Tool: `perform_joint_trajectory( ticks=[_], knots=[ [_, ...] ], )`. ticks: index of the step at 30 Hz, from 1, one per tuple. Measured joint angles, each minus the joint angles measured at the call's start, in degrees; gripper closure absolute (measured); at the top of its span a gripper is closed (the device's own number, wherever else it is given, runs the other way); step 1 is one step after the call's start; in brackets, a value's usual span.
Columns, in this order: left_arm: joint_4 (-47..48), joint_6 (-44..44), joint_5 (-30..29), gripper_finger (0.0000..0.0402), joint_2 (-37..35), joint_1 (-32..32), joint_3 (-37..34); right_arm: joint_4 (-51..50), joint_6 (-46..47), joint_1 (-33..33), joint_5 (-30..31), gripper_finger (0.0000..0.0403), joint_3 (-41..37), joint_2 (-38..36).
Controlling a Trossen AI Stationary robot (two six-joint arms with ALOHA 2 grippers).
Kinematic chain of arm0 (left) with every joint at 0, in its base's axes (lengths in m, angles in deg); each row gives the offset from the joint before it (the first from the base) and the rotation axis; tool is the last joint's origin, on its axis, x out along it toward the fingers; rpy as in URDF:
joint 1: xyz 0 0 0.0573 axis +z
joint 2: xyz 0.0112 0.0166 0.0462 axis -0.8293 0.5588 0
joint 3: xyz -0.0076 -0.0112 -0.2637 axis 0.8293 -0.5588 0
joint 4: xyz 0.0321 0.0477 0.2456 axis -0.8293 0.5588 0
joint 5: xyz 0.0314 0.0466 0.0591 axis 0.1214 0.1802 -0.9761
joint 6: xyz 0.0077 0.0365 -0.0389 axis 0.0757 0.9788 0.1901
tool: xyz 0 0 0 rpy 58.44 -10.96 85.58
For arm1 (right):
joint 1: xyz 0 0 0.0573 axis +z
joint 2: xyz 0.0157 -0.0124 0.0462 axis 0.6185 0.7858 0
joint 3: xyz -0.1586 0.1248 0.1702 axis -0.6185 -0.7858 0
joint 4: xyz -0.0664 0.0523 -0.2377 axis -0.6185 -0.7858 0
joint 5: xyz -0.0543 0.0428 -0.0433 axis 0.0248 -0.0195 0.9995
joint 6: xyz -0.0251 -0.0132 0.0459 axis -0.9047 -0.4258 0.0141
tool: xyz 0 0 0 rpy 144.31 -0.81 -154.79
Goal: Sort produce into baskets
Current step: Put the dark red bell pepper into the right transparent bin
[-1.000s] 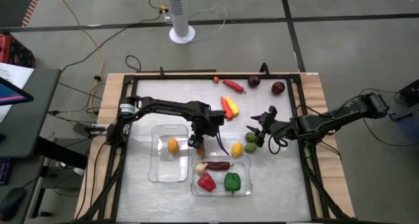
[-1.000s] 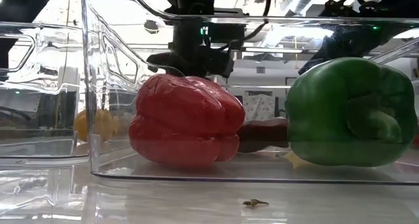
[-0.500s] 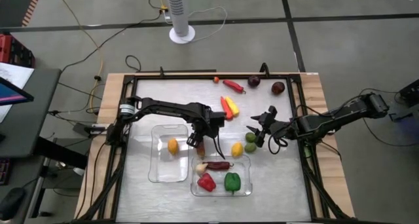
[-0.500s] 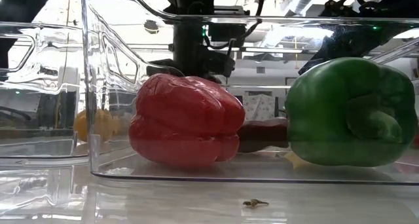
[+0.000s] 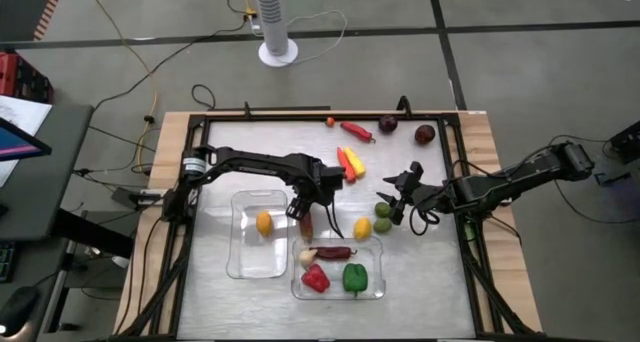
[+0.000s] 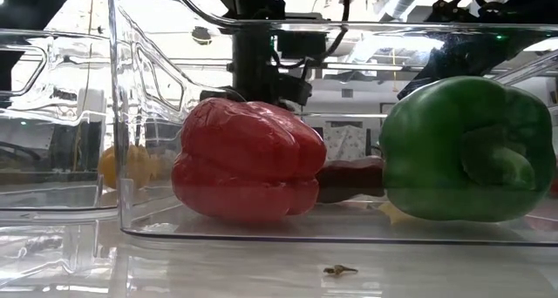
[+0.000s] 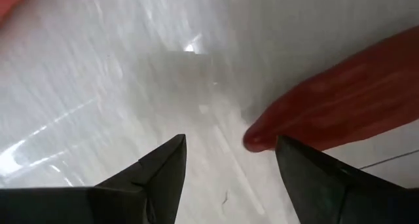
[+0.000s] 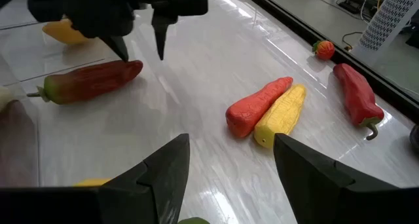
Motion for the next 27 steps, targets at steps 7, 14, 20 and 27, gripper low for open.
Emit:
perform_joint_trajectory(
  ticks=[7,14,20,27],
  knots=[
    [0.9,-1.0,3.0,0.018,2.2,0.6,0.2,0.0,0.0,0.0,0.0,0.0155,0.0,0.0],
    [0.8,-0.5,2.3,0.018,2.6,0.4,0.4,-0.3,0.0,0.1,0.0,0.0155,0.0,0.0],
    [-0.1,1.5,-4.3,0.018,2.6,0.2,0.4,-0.4,0.0,0.1,0.0,0.0155,0.0,0.0],
    [-4.1,5.6,-20.7,0.018,3.0,0.8,1.1,-0.4,0.0,0.1,0.0,0.0155,0.0,0.0]
  ],
)
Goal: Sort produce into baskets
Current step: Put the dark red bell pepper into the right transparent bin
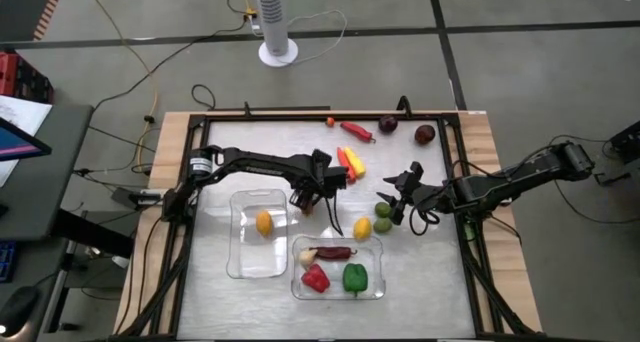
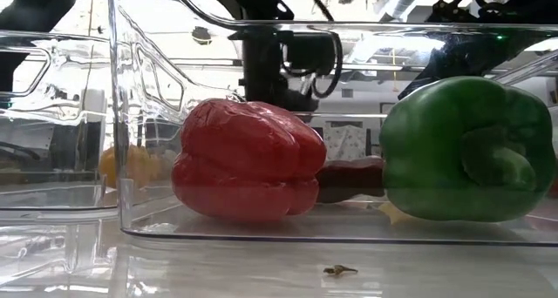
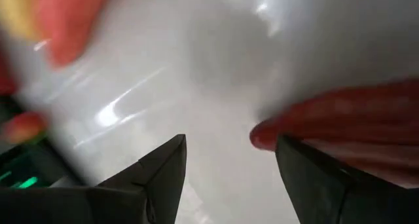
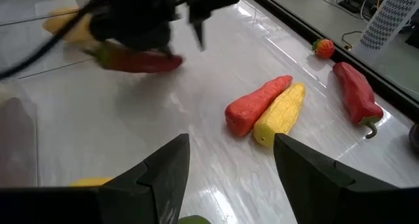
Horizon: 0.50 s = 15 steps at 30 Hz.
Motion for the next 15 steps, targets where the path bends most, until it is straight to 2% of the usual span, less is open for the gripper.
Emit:
perform_joint_trajectory(
  ticks=[3,7,9,13,15],
  knots=[
    [-0.1,0.1,-5.0,0.018,0.0,0.2,2.9,0.0,0.0,0.0,0.0,0.0155,0.0,0.0],
    [2.9,-1.7,-4.6,0.018,0.0,0.3,9.0,-0.4,0.0,0.0,0.0,0.0155,0.0,0.0],
    [5.0,-2.5,-0.8,0.018,-0.1,0.3,12.2,-0.7,0.0,0.0,0.0,0.0155,0.0,0.0],
    [14.6,0.4,10.9,0.018,-0.2,0.2,16.1,-0.7,0.0,0.0,0.0,0.0155,0.0,0.0],
    [18.5,3.8,13.3,0.018,-0.2,0.0,16.1,-0.7,0.0,0.0,0.0,0.0155,0.0,0.0]
  ],
)
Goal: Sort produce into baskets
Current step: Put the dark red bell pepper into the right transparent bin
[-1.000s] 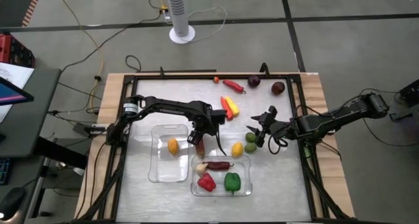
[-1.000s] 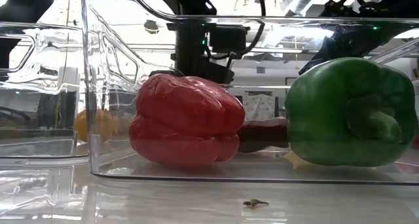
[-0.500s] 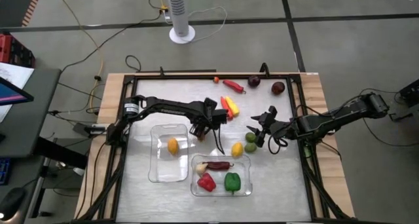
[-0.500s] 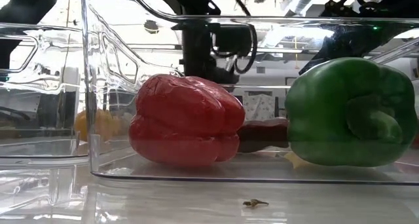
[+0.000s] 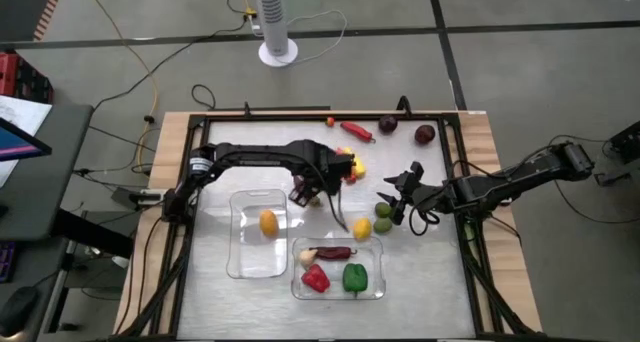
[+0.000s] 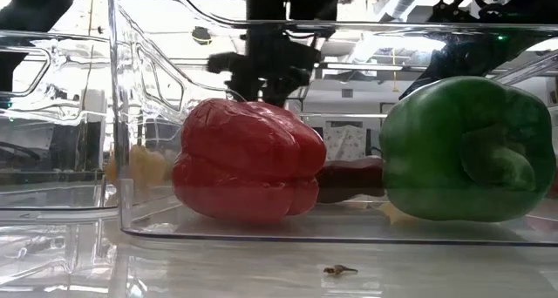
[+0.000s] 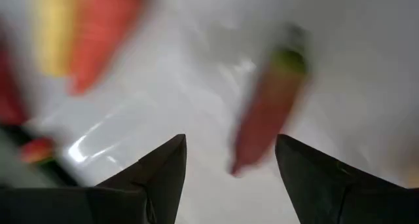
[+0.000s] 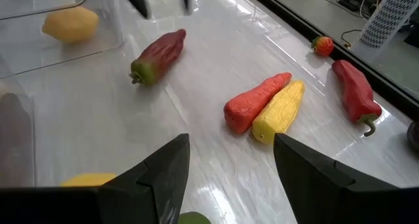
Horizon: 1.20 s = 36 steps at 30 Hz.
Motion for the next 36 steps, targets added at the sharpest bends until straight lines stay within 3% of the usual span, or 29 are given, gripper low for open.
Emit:
perform_joint_trajectory(
  ticks=[5,11,25,36],
  knots=[
    [-1.5,2.1,3.7,0.018,-0.1,-0.3,-3.3,0.0,0.0,0.0,0.0,0.0155,0.0,0.0],
    [-9.5,1.6,3.8,0.018,-0.1,-0.7,-9.9,0.2,0.0,0.0,0.0,0.0155,0.0,0.0],
    [-14.5,1.4,4.0,0.0185,-0.1,-0.8,-18.3,0.2,0.0,0.0,0.0,0.0155,0.0,0.0],
    [-13.5,0.0,2.3,0.0293,-0.1,-1.2,-17.3,0.2,0.0,0.0,0.0,0.0155,0.0,0.0]
  ],
)
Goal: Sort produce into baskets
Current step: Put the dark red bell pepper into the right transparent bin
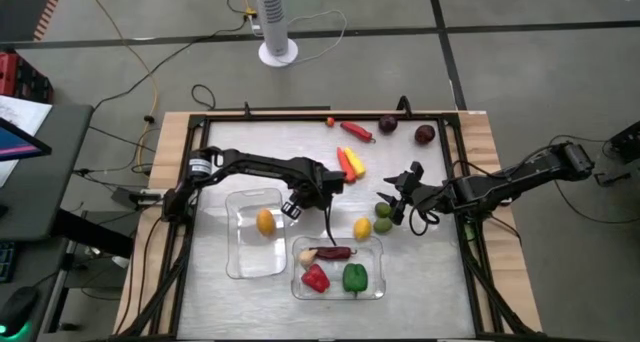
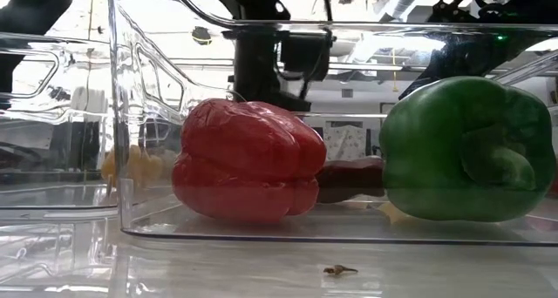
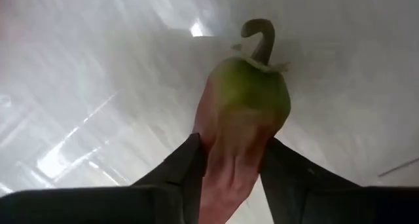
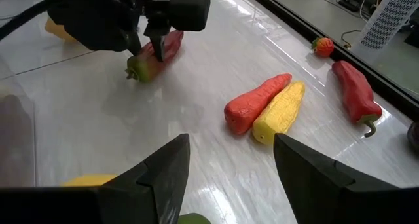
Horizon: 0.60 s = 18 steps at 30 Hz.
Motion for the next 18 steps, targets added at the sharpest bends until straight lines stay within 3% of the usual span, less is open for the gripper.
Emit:
perform_joint_trajectory(
  ticks=[8,13,18],
  knots=[
    [11.2,-4.7,-0.4,0.0286,0.2,-2.9,15.8,-0.2,0.0,0.0,0.0,0.0155,0.0,0.0],
    [11.4,-11.6,14.4,0.0282,0.1,-5.8,24.8,-0.4,0.0,0.0,0.1,0.0155,0.0,0.0],
    [5.9,-18.2,26.1,0.0282,0.0,-10.0,26.5,-0.4,0.0,0.0,0.1,0.0155,0.0,0.0]
  ],
)
